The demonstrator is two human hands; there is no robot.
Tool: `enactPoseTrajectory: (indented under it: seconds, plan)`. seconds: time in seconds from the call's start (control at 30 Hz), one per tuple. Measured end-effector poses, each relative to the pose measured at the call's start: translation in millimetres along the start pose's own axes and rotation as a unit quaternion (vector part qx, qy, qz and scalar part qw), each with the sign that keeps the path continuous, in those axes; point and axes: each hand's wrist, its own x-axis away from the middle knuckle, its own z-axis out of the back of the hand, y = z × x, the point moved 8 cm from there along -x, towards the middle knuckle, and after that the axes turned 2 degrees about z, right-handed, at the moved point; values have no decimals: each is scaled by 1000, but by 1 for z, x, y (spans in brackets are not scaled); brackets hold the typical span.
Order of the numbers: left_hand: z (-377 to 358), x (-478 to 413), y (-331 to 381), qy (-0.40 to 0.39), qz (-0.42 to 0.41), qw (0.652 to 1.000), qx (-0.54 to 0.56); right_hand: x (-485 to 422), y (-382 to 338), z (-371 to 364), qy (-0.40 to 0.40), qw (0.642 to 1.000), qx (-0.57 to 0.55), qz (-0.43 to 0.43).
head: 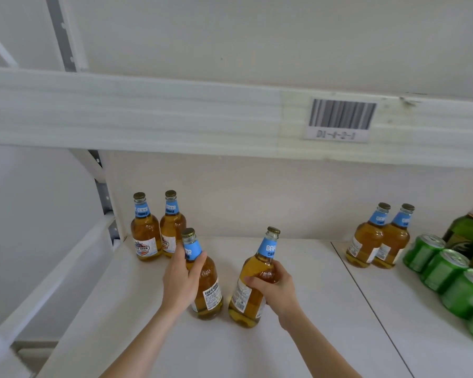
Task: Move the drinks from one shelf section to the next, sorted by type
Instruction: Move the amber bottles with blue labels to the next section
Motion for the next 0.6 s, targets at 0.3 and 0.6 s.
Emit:
enactPoseTrajectory:
  seconds: [0.3,0.6]
  plan:
    - [-3,87,38,-9,-13,1000,-6,78,-8,59,16,1000,13,20]
    - [-27,180,87,-50,-45,998,-1,161,-5,132,52,997,38,36]
